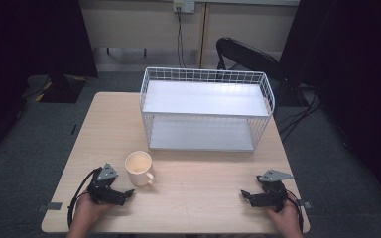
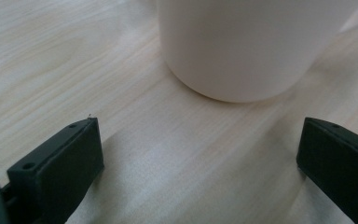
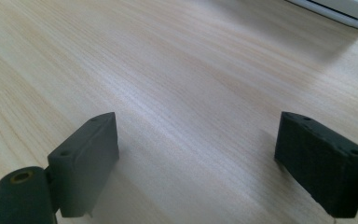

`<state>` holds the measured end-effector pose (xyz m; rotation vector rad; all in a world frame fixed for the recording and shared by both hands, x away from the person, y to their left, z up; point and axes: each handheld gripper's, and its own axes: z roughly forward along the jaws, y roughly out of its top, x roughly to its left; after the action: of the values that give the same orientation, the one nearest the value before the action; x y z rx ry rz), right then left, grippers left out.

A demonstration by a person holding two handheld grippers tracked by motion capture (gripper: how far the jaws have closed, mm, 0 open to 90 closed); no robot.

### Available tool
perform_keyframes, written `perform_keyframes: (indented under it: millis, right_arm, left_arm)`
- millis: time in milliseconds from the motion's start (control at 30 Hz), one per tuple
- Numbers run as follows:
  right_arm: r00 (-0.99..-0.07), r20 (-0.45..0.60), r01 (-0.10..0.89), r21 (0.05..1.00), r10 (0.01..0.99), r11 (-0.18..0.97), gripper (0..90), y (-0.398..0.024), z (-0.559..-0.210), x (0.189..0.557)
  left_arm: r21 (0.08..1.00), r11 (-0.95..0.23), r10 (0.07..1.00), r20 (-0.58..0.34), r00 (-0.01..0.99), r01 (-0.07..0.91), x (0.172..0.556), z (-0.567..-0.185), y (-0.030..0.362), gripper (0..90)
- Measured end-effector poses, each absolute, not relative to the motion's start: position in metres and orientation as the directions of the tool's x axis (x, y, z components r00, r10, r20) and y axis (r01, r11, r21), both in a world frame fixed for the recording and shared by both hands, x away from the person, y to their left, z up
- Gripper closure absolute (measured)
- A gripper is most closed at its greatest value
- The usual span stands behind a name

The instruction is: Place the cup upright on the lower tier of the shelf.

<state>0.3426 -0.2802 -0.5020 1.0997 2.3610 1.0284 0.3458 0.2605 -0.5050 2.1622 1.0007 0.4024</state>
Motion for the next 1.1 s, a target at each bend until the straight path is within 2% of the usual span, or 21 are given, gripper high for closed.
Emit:
perform_keyframes:
  millis: [367, 433, 533, 633, 1100]
  right_arm:
    - [-0.641, -0.001, 0.522, 0.733, 0.767, 0.437, 12.7, -0.281, -0.502, 0.342]
    - [-0.641, 0.000, 0.521, 0.733, 0.767, 0.436, 12.7, -0.281, -0.502, 0.342]
    - [-0.641, -0.001, 0.521, 0.733, 0.767, 0.436, 12.7, -0.281, -0.502, 0.342]
    - [-0.641, -0.001, 0.521, 0.733, 0.767, 0.436, 12.7, -0.281, -0.502, 0.342]
    - [-0.641, 0.000, 0.522, 0.733, 0.767, 0.436, 12.7, -0.281, -0.502, 0.342]
  left_arm:
    - [0.674, -0.456, 0.776, -0.017, 0.630, 0.581, 0.346, -0.500, 0.258, 0.8]
    - [0.672, -0.459, 0.774, -0.019, 0.633, 0.582, 0.347, -0.497, 0.261, 4.9]
    - [0.669, -0.447, 0.789, -0.018, 0.614, 0.594, 0.347, -0.494, 0.263, 17.7]
    - [0.656, -0.438, 0.797, -0.034, 0.603, 0.615, 0.348, -0.492, 0.266, 16.3]
    - [0.663, -0.459, 0.764, -0.045, 0.644, 0.591, 0.344, -0.468, 0.262, 18.6]
